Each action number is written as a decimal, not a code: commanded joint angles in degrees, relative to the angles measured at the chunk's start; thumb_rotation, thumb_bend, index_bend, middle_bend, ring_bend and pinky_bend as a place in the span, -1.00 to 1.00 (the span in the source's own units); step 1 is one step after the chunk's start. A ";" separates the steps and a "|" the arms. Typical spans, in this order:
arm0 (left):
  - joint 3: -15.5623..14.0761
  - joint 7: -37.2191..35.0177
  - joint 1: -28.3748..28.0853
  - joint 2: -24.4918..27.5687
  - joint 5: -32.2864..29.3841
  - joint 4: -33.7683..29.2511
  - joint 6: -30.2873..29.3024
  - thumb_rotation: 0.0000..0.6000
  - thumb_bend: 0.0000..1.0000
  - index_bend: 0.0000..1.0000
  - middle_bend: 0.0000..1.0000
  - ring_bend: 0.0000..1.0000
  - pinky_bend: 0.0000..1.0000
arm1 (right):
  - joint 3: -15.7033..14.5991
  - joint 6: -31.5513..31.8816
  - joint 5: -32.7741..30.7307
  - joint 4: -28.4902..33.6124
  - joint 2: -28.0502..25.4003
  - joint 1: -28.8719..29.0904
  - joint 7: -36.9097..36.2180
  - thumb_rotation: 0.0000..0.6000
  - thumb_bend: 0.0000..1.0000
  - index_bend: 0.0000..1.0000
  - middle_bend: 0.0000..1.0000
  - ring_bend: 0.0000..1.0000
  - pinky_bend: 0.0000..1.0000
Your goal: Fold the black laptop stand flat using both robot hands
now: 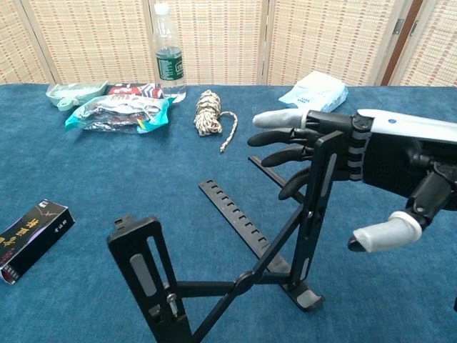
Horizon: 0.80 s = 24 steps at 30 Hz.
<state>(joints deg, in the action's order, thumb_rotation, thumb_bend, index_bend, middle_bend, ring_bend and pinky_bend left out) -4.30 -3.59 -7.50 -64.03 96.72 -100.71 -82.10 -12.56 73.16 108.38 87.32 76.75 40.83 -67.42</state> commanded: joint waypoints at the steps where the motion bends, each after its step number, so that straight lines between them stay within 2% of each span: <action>1: -0.10 -0.13 0.17 0.06 0.07 0.07 -0.30 1.00 -0.36 -0.72 -0.72 -0.79 -1.00 | -0.06 -0.87 -0.43 -0.53 0.79 0.35 -0.35 1.00 -0.99 -1.00 -0.78 -0.74 -0.51; 13: -0.11 -0.60 0.03 -0.01 0.04 0.34 -0.33 1.00 -0.36 -0.72 -0.72 -0.79 -1.00 | -1.42 -3.08 -2.50 -2.82 3.08 -0.04 -2.70 1.00 -0.98 -1.00 -0.78 -0.74 -0.49; 24: -0.01 -0.72 0.12 0.12 -0.42 0.39 -0.53 1.00 -0.36 -0.72 -0.72 -0.79 -1.00 | -2.19 -3.99 -4.12 -3.77 3.99 -0.77 -5.08 1.00 -0.71 -1.00 -0.78 -0.74 -0.38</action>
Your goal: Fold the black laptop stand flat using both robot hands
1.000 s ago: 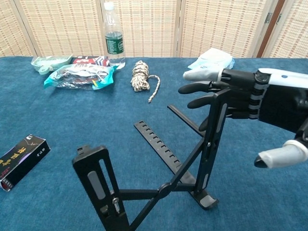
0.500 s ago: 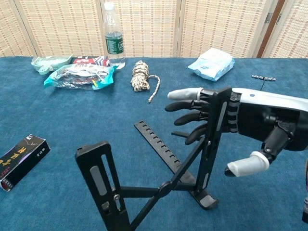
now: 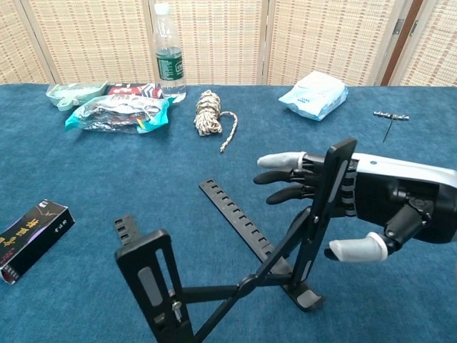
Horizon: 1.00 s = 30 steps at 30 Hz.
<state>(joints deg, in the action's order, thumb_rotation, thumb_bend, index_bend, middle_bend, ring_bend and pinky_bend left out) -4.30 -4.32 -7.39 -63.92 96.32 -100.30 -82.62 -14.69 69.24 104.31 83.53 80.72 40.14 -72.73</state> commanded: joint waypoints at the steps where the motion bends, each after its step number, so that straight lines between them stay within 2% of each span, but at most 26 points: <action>1: -0.01 0.03 0.02 0.01 -0.01 -0.04 -0.02 1.00 -0.36 -0.72 -0.72 -0.79 -1.00 | -0.13 -0.06 -0.03 0.12 -0.02 -0.12 0.22 1.00 -0.70 -1.00 -0.78 -0.74 -0.37; 20: -0.10 -0.25 -0.17 0.00 0.05 0.30 0.13 1.00 -0.36 -0.72 -0.72 -0.79 -1.00 | -0.40 -0.80 -1.15 1.34 -0.16 -1.00 0.35 1.00 -0.68 -1.00 -0.77 -0.74 -0.21; 30: -1.70 -1.52 -3.53 1.60 3.42 1.07 4.96 1.00 -0.36 -0.72 -0.71 -0.79 -1.00 | 0.89 0.01 -0.99 2.79 -0.51 -0.88 2.02 1.00 -0.68 -1.00 -0.77 -0.74 -0.21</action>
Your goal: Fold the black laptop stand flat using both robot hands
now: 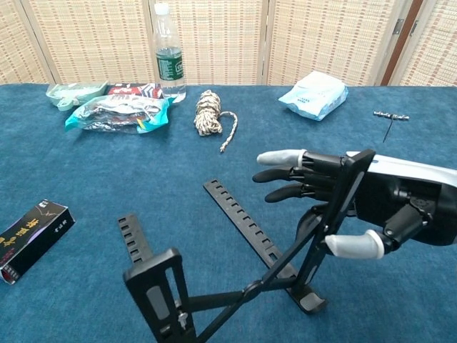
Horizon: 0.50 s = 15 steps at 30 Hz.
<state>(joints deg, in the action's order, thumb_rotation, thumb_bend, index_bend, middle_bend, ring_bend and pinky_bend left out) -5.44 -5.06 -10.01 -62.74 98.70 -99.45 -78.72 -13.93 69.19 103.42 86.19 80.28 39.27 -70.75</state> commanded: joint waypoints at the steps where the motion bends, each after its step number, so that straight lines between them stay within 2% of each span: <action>1: -0.81 -1.36 -1.33 0.59 1.44 0.22 1.63 1.00 -0.36 -0.72 -0.71 -0.79 -1.00 | 0.24 0.08 -0.23 0.24 -0.10 -0.03 0.00 1.00 -0.68 -1.00 -0.77 -0.74 -0.21; 8: -2.78 -5.59 -5.76 1.41 6.89 1.66 5.90 1.00 -0.36 -0.71 -0.71 -0.79 -1.00 | 1.25 0.20 -0.91 1.00 -0.29 -0.21 1.74 1.00 -0.68 -1.00 -0.73 -0.73 -0.21; 15: -4.44 -3.22 -9.89 0.79 11.23 3.57 10.81 1.00 -0.36 -0.69 -0.72 -0.80 -1.00 | 2.06 0.61 -1.55 2.01 -1.22 -0.35 1.45 1.00 -0.68 -1.00 -0.71 -0.73 -0.21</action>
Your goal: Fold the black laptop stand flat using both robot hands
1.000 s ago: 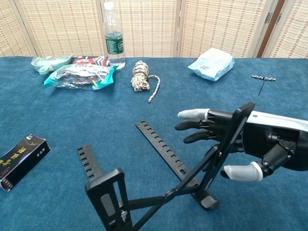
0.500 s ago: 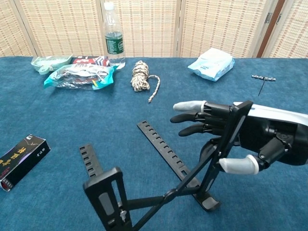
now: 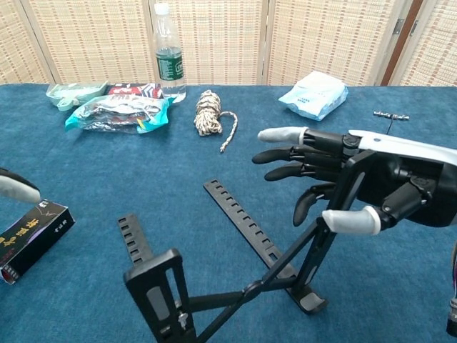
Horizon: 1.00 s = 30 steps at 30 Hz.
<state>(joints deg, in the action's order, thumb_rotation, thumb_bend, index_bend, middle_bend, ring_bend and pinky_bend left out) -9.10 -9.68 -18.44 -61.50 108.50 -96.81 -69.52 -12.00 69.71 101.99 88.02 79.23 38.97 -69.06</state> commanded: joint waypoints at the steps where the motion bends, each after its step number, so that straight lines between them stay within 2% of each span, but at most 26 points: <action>1: -0.93 2.04 -1.83 -0.68 1.90 1.14 2.04 1.00 -0.36 -0.69 -0.73 -0.80 -1.00 | 0.21 0.12 -0.17 0.25 -0.28 -0.06 -0.30 1.00 -0.68 -1.00 -0.71 -0.73 -0.21; 3: -1.24 3.78 -2.58 -1.39 3.14 1.75 2.77 1.00 -0.36 -0.72 -0.80 -0.81 -1.00 | 0.41 0.10 -0.30 0.41 -0.50 -0.07 -0.17 1.00 -0.68 -1.00 -0.71 -0.73 -0.21; 9: -2.03 7.28 -4.39 -3.31 5.07 3.08 4.84 1.00 -0.36 -0.99 -1.00 -1.00 -1.00 | 0.99 -0.12 -0.73 0.98 -0.92 -0.03 -0.44 1.00 -0.68 -1.00 -0.71 -0.73 -0.21; 15: -3.27 8.54 -5.84 -5.33 8.28 5.61 4.31 1.00 -0.36 -1.00 -1.00 -1.00 -1.00 | 1.43 -0.58 -0.97 1.30 -0.96 0.05 -0.30 1.00 -0.68 -1.00 -0.71 -0.73 -0.21; 21: -4.92 6.88 -7.91 -7.07 12.17 8.78 2.64 1.00 -0.36 -1.00 -1.00 -1.00 -1.00 | 1.83 -0.85 -1.17 1.61 -1.07 0.05 -0.13 1.00 -0.68 -1.00 -0.71 -0.73 -0.21; 30: -6.34 6.73 -10.45 -8.49 14.46 10.53 2.19 1.00 -0.36 -1.00 -1.00 -1.00 -1.00 | 2.24 -1.13 -1.33 2.09 -1.17 -0.04 0.30 1.00 -0.69 -1.00 -0.71 -0.73 -0.21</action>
<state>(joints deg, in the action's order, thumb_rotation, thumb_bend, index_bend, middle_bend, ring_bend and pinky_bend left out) -15.32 -3.04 -28.75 -69.87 122.85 -86.38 -67.33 -9.76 68.59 100.66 90.10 78.07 38.93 -68.78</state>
